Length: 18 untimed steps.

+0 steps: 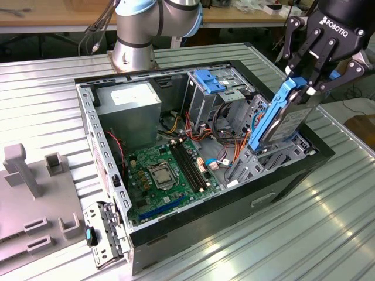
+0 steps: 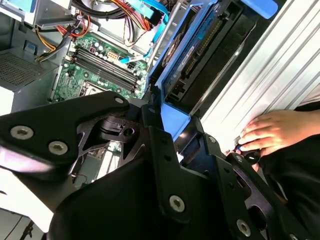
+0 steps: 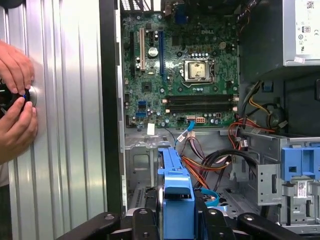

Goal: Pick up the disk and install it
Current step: 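Insert the disk into the insertion slot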

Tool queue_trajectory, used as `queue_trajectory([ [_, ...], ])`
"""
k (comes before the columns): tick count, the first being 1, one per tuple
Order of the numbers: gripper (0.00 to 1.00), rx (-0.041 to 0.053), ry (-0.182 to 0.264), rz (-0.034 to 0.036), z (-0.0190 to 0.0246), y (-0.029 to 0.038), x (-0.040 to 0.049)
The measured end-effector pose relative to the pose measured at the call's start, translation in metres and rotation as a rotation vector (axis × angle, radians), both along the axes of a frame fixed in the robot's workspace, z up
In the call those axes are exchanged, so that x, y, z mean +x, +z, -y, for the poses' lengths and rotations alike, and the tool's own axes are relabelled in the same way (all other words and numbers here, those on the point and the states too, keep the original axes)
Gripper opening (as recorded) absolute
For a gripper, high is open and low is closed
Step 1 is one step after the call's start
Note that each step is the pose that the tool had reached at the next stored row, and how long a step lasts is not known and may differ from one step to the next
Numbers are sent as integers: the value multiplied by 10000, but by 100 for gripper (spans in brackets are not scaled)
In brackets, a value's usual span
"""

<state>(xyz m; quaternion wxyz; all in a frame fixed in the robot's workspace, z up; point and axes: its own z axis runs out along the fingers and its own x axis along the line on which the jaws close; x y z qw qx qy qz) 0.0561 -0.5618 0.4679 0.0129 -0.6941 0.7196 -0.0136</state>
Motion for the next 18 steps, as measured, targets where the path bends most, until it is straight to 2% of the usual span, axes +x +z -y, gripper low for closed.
queue_trajectory([
  [18, 37, -2, -1, -20, 5, -108, 22],
])
